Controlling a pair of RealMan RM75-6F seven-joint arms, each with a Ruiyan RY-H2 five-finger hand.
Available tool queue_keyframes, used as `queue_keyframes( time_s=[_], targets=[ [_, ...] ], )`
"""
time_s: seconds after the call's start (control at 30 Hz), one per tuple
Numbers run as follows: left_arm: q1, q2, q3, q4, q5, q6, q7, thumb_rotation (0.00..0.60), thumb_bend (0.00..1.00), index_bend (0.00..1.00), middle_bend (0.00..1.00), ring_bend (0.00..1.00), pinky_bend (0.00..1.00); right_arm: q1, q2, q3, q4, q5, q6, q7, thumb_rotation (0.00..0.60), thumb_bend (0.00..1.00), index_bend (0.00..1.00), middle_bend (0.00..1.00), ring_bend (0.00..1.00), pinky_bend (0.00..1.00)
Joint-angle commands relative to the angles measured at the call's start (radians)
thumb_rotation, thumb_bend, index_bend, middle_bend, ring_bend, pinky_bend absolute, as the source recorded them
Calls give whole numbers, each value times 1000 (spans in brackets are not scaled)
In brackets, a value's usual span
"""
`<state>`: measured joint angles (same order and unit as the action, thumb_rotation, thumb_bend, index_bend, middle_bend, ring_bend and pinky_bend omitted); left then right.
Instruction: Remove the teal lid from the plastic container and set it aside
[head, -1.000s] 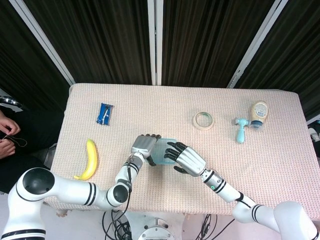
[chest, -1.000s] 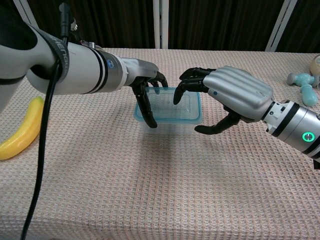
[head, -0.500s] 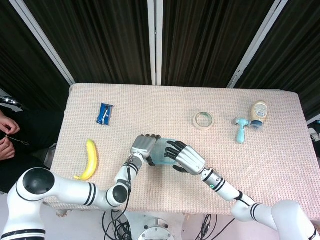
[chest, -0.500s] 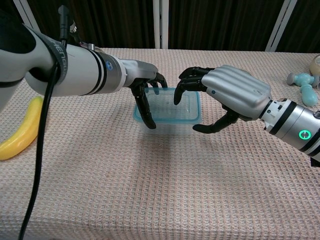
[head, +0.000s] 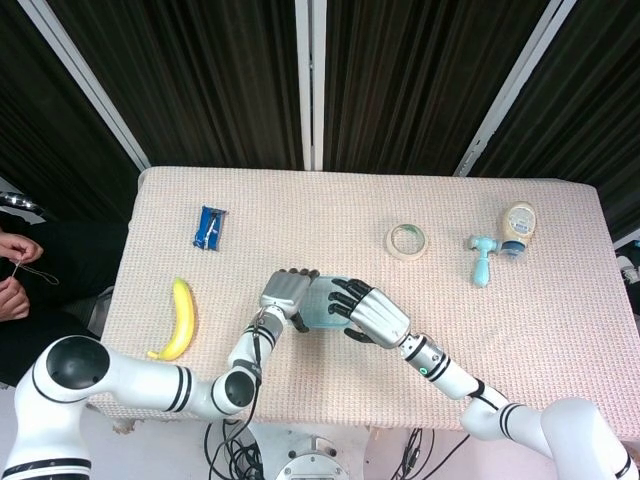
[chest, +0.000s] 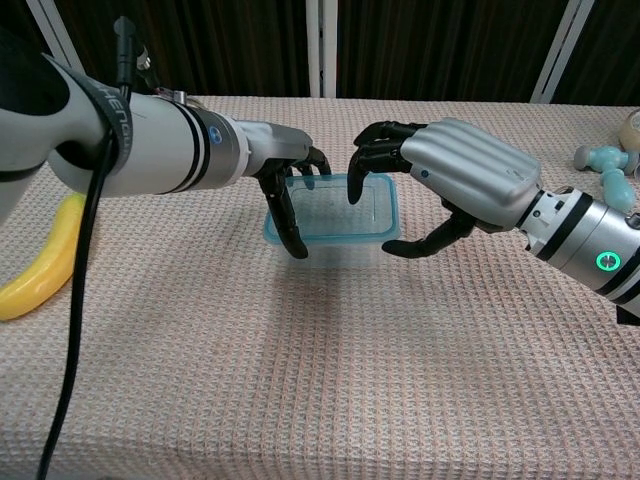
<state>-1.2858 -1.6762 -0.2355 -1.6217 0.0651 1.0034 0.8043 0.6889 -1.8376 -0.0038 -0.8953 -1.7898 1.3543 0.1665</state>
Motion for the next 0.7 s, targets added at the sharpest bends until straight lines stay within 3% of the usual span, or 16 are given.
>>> queue_keyframes(
  time_s=[0.03,0.37,0.7],
  targets=[
    [1,-1,0,2,2,-1,-1,600,0,243,331,203,207,2,2,1,-2,0,5,-1,600,166,426,312,153,270],
    [0,-6,2,9,9,-4,5,600,0,243,331,203,207,5,11,5,-7,8,21,-1,600,248,447,323,168,271],
    [13,25,-12,-21,1,-33,-21,600,0,229,320,203,202,13,-51,5,92,-13,75,5,600,463,525,389,249,360]
  ],
)
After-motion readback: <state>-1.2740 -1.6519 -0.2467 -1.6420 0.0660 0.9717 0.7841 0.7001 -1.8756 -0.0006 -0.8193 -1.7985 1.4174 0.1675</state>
